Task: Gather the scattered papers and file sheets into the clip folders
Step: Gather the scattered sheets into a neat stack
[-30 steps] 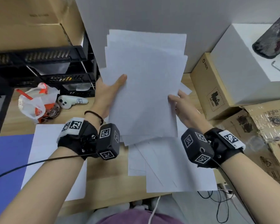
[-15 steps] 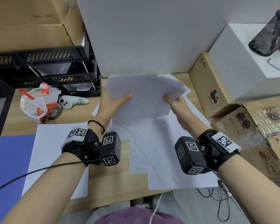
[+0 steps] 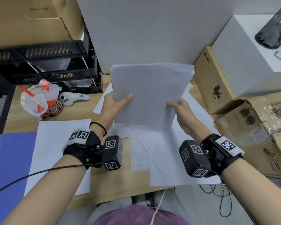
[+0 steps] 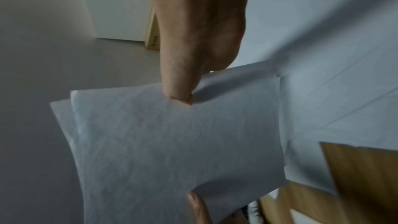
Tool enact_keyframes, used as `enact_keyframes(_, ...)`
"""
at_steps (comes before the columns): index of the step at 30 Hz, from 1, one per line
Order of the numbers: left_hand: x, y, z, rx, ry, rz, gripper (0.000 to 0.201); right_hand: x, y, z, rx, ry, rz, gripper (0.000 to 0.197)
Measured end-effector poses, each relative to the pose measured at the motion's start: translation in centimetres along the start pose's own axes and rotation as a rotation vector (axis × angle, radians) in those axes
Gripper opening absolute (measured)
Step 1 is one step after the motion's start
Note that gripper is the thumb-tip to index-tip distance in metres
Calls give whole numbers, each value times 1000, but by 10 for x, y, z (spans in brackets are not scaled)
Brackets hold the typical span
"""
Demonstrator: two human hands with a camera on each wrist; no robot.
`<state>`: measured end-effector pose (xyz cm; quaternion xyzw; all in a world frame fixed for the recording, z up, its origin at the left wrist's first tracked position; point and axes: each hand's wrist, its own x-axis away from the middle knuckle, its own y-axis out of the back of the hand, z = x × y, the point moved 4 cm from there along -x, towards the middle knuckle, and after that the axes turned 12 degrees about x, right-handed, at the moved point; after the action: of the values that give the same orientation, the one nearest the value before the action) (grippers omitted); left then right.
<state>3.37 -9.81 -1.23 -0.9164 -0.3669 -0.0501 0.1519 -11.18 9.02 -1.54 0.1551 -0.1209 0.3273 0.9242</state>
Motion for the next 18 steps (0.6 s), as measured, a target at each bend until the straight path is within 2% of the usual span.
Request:
enact_keyframes(3, -9, -5, -35, 70, -137, 40, 34, -12, 12, 32, -58, 121, -8, 34)
enact_keyframes(5, -11, -1, -42, 90, -179, 39, 38, -16, 20, 36, -74, 171, -33, 39)
enact_keyframes(9, -11, 3, -23, -2, -115, 22, 44, -17, 13, 25, -40, 138, -46, 33)
enact_keyframes(13, -15, 16, -19, -18, -89, 11, 42, -19, 8, 23, -19, 151, 14, 28)
enact_keyframes(16, -17, 27, -6, -37, -47, -15, 48, -19, 7, 10, 30, 70, 33, 29)
enact_keyframes(18, -14, 27, 7, -68, -27, -42, 45, -16, -3, -6, 159, 5, 125, 35)
